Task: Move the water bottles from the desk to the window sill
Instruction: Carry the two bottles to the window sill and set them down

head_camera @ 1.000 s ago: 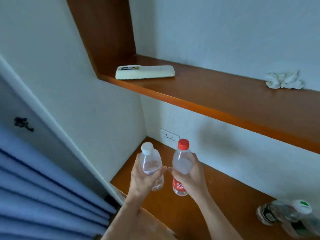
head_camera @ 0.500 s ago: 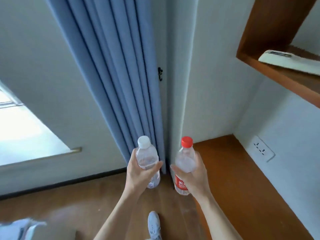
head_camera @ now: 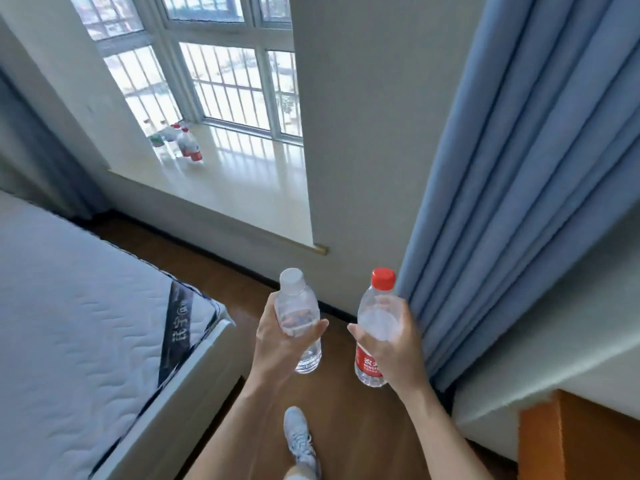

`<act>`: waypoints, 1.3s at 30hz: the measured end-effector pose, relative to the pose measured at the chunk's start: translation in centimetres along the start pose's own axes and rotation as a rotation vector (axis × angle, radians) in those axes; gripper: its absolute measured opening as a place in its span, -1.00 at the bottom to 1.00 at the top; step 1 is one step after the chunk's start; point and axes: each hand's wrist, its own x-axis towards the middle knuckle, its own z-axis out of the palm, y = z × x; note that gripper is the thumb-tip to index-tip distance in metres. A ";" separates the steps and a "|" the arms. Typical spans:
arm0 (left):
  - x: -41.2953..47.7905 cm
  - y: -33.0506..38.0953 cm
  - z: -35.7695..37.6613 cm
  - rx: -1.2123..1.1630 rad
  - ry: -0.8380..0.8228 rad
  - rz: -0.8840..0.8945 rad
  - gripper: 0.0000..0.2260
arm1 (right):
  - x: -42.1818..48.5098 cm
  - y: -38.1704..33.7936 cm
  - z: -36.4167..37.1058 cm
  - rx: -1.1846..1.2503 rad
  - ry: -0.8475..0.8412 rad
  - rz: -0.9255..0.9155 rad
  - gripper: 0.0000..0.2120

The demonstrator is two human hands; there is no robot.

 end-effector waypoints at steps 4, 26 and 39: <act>4.3 -1.7 -4.0 0.037 0.104 -0.035 -0.55 | 4.1 -0.4 6.0 -0.030 -0.103 -0.013 -0.44; 32.1 -6.6 -18.2 0.019 0.356 -0.088 -0.47 | 27.8 -5.1 32.4 -0.138 -0.336 -0.077 -0.41; 47.6 -9.1 -22.2 0.038 0.590 -0.157 -0.47 | 43.9 -6.2 44.3 -0.118 -0.513 -0.062 -0.47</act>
